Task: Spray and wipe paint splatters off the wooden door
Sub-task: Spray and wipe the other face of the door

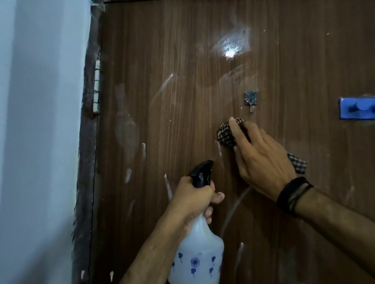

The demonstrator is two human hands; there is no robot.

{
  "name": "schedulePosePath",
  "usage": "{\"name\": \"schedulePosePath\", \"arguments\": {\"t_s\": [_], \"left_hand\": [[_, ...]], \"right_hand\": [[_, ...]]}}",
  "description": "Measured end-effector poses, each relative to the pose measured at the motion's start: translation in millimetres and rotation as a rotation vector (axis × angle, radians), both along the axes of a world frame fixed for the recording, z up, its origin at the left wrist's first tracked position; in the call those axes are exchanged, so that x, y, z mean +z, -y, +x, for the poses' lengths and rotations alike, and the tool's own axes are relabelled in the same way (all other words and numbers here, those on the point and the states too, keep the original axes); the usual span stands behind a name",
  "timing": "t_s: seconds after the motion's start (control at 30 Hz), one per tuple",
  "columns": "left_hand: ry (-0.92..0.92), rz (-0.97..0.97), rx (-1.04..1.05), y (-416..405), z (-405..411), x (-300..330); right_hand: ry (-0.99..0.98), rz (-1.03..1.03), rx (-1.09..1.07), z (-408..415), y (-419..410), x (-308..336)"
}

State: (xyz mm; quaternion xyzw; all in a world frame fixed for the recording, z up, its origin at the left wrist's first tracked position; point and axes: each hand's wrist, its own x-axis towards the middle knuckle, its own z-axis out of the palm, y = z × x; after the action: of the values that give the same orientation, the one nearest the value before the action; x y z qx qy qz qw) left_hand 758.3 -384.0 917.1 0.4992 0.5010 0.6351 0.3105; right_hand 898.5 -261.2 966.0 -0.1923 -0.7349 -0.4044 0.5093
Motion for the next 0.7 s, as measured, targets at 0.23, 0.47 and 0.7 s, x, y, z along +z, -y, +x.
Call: {"name": "schedulePosePath", "arguments": {"t_s": [0.23, 0.47, 0.7], "left_hand": [[0.035, 0.053, 0.044, -9, 8, -3], [0.085, 0.088, 0.079, -9, 1, -10], [0.119, 0.097, 0.106, 10, -29, -27]], "right_hand": [[0.184, 0.004, 0.037, 8, -2, 37], [0.157, 0.001, 0.177, -15, -27, 17], [0.534, 0.105, 0.121, -33, -29, -53]]}}
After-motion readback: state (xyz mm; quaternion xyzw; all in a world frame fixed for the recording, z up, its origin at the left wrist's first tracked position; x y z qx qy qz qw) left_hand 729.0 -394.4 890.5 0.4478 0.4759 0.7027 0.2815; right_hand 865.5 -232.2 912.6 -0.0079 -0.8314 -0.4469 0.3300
